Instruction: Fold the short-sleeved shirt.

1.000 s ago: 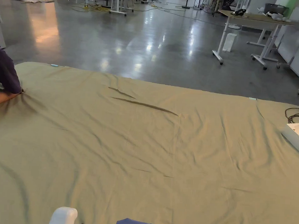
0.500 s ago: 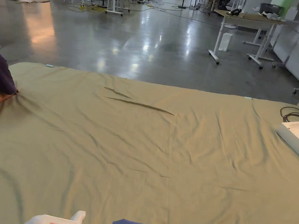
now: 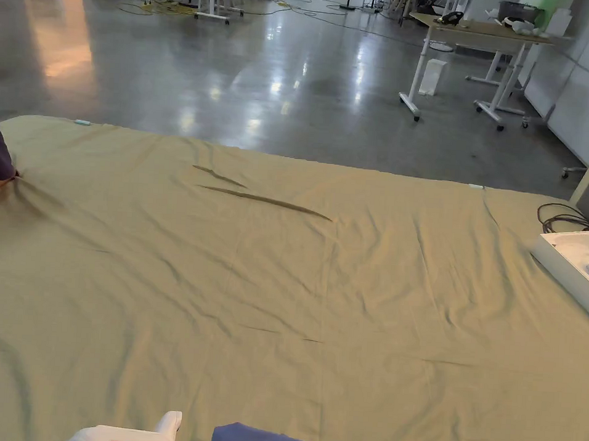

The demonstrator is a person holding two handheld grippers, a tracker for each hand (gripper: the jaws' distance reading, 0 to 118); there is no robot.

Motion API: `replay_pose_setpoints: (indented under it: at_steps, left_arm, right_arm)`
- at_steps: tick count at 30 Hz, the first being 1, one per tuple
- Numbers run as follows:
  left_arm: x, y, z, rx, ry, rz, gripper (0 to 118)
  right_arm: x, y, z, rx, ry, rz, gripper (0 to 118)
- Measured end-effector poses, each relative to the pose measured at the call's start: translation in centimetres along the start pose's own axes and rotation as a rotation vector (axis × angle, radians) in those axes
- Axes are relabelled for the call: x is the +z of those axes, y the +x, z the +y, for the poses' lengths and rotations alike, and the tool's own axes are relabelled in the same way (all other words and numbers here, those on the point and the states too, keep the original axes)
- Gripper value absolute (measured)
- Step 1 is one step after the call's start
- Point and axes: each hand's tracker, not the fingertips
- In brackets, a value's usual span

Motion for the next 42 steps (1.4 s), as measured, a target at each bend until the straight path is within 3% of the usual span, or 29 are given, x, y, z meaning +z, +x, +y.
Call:
replay_pose_setpoints:
  at_steps: [6, 9, 15, 28, 33, 36, 42]
  left_arm:
    - [0.7, 2.7, -0.7, -0.044, 0.034, -0.049, 21]
    - [2.1, 4.3, -0.4, -0.054, 0.033, -0.074, 21]
    - [8.7, 5.4, 1.9, -0.076, 0.075, -0.051, 21]
    - [29.5, 1.0, 8.2, -0.047, 0.16, 0.235, 21]
    - [36.5, 0.4, 9.9, -0.003, 0.224, 0.409, 21]
    - [39.7, 0.2, 10.6, 0.025, 0.249, 0.432, 21]
    - [42.7, -0.6, 11.7, 0.073, 0.262, 0.614, 21]
  right_arm:
    - [0.3, 0.3, 0.9, -0.01, -0.014, -0.011, 0]
    - [1.1, 0.7, 2.2, 0.032, 0.009, -0.03, 0]
    - [2.4, 3.3, 7.6, 0.03, 0.084, -0.053, 0]
    - [6.1, 9.8, 21.7, -0.043, 0.336, -0.161, 0]
    - [6.5, 10.4, 23.5, -0.053, 0.361, -0.18, 0]
    - [6.5, 10.2, 23.6, -0.058, 0.364, -0.183, 0]
    - [5.4, 9.2, 23.0, -0.055, 0.335, -0.168, 0]
